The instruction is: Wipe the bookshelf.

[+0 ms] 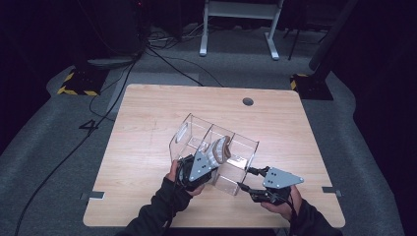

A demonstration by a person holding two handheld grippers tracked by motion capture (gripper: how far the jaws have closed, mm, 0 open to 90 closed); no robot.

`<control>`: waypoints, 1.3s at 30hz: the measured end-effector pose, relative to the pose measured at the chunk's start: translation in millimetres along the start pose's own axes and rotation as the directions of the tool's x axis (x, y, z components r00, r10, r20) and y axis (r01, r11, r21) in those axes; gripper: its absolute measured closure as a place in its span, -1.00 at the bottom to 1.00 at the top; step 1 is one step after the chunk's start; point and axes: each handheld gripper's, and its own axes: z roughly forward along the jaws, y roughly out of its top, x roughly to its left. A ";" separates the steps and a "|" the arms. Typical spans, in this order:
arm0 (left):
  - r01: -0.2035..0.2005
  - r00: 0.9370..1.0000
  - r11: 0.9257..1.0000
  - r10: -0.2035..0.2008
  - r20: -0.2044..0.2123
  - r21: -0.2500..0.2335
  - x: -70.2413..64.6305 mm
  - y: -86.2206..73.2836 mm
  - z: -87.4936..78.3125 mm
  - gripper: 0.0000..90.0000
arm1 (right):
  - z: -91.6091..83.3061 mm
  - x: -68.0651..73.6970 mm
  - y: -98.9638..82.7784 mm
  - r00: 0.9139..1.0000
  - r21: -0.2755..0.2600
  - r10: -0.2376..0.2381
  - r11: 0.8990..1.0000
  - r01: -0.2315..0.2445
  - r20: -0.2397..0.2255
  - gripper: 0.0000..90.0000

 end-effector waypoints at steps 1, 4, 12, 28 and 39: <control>0.009 1.000 1.000 -0.009 -0.003 0.013 0.2 -3.7 0.4 0.72 | 0.0 0.0 0.0 1.000 0.000 -0.001 1.000 0.001 -0.001 0.01; 0.001 1.000 0.998 -0.001 0.004 0.064 -1.7 -13.9 5.0 0.72 | -0.1 0.0 0.1 1.000 0.002 -0.002 1.000 0.002 -0.001 0.01; -0.047 0.999 0.978 0.042 0.031 0.203 -8.5 -36.9 22.4 0.73 | -0.2 -0.8 -0.3 1.000 0.000 -0.009 1.000 0.009 -0.007 0.01; -0.019 0.999 0.992 0.014 0.037 0.127 0.1 -26.9 23.4 0.72 | -0.6 2.0 -0.4 1.000 0.007 -0.027 1.000 0.027 0.010 0.00; -0.008 1.000 0.999 0.009 0.008 -0.050 10.9 27.3 18.9 0.72 | -1.5 2.2 -0.3 1.000 0.002 -0.019 1.000 0.019 -0.011 0.00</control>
